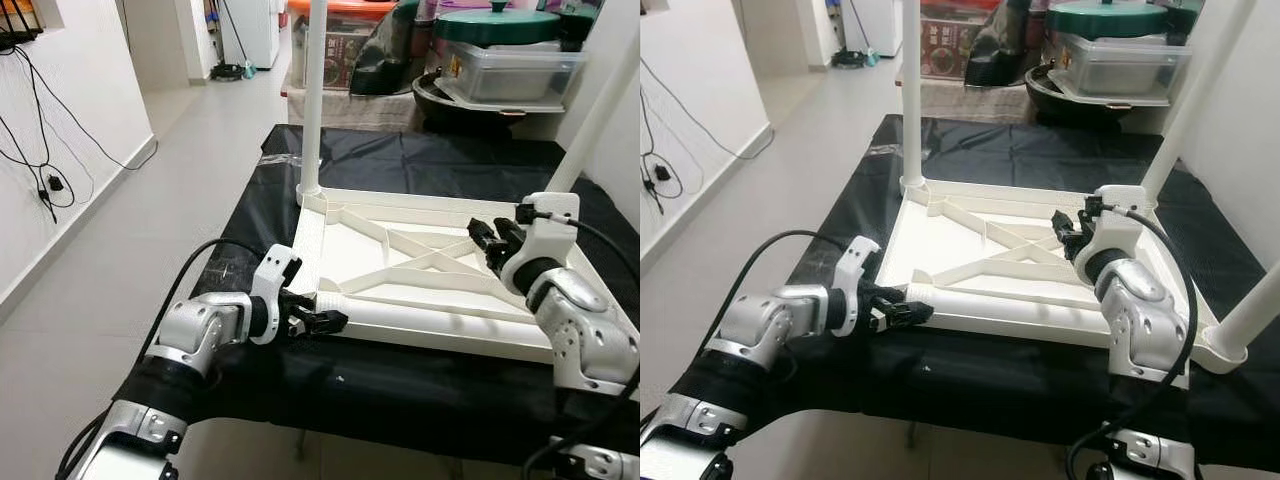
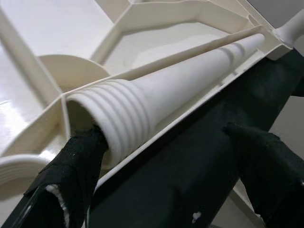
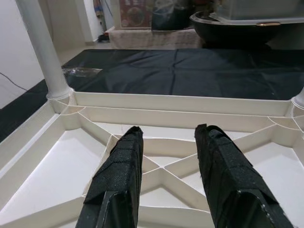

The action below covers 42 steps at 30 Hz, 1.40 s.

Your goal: Building children table

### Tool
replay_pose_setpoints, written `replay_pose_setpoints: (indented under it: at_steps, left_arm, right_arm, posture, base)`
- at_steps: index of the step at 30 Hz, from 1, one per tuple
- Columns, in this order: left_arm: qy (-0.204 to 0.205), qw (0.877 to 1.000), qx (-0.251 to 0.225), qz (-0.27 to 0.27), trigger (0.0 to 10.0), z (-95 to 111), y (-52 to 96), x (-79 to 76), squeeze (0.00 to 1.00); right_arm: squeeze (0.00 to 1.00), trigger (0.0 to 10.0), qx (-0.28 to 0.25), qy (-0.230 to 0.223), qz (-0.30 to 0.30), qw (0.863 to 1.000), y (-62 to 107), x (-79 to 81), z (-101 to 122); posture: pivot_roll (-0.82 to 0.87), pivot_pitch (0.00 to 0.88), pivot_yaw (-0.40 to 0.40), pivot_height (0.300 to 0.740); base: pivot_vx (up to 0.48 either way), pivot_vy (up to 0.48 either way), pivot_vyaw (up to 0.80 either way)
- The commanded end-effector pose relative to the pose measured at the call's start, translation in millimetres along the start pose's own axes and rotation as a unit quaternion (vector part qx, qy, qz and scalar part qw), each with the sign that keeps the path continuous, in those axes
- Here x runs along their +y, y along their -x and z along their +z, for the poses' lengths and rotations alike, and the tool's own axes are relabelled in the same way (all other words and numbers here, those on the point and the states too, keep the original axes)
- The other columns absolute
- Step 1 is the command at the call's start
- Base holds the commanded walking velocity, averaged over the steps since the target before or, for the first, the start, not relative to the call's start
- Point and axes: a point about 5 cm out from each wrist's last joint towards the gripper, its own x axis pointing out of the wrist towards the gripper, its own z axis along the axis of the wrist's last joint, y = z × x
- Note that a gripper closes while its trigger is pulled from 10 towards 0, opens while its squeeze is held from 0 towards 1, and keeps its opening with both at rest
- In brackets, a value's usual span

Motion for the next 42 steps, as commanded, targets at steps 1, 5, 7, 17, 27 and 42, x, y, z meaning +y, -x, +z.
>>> replay_pose_setpoints:
  at_steps: [1,5,7,17,27,42]
  left_arm:
    - [0.003,1.0,0.001,-0.01,10.0,3,-3.5,-0.7,0.0]
    - [0.0,1.0,0.004,-0.021,10.0,4,-10.2,-2.9,0.0]
    - [0.001,1.0,0.005,-0.022,10.0,4,-11.4,-2.7,0.0]
    - [0.031,0.999,0.011,-0.029,10.0,-2,-18.5,0.2,0.0]
    - [0.059,0.997,0.002,-0.048,10.0,-3,-23.2,-1.0,0.0]
    - [0.14,0.971,-0.049,-0.189,10.0,20,-7.5,-10.7,0.0]
  right_arm:
    - [0.0,10.0,0.005,-0.004,-0.002,1.0,2.4,0.6,-1]
    - [0.0,10.0,0.003,-0.001,-0.005,1.0,3.5,1.5,1]
    - [0.0,10.0,0.002,0.0,-0.005,1.0,3.6,1.9,2]
    - [0.0,10.0,0.001,0.001,-0.01,1.0,7.0,1.4,6]
    - [0.0,10.0,0.0,0.009,-0.011,1.0,8.8,1.1,9]
    - [0.0,10.0,-0.006,0.012,-0.004,1.0,8.4,7.2,18]
  posture:
    - [0.07,0.002,-0.025,0.74]
    - [0.06,0.011,-0.022,0.74]
    - [0.06,0.011,-0.022,0.74]
    - [0.05,0.037,-0.014,0.74]
    - [0.04,0.052,-0.017,0.74]
    - [0.03,0.071,-0.026,0.74]
  base:
    - [0.0,0.0,0.0]
    - [0.0,0.0,0.0]
    - [0.0,0.0,0.0]
    - [0.0,0.0,0.0]
    - [0.0,0.0,0.0]
    - [0.0,0.0,0.0]
